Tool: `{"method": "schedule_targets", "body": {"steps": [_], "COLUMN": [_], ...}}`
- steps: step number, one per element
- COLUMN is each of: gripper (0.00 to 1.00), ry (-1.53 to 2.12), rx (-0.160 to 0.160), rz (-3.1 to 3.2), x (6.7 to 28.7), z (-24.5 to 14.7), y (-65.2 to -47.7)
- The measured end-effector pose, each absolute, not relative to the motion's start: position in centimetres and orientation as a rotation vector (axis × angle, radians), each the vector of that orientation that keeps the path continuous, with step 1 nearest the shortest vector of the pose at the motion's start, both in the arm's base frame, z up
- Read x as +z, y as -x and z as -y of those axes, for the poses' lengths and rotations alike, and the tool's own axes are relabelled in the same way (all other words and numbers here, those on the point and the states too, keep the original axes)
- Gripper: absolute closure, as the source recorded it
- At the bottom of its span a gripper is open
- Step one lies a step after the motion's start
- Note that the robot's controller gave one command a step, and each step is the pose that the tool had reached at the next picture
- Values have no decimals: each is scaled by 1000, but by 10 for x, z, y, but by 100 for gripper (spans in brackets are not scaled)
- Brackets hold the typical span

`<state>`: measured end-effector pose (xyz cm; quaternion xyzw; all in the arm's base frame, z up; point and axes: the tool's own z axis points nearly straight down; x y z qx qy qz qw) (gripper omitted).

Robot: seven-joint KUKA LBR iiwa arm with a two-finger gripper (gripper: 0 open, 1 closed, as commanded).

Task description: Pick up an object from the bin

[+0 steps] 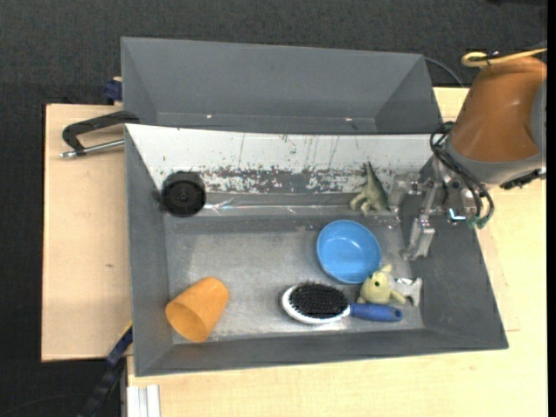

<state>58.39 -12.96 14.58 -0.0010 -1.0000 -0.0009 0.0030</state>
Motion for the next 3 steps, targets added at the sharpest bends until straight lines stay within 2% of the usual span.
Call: {"method": "schedule_targets", "body": {"steps": [1, 2, 3], "gripper": [0, 100, 0], "ry": [-569, -565, -566], "rx": [-3, 0, 2], "rz": [3096, 3095, 3102], "x": [78, 78, 79], "z": [46, 48, 47], "y": [-557, -556, -558]}}
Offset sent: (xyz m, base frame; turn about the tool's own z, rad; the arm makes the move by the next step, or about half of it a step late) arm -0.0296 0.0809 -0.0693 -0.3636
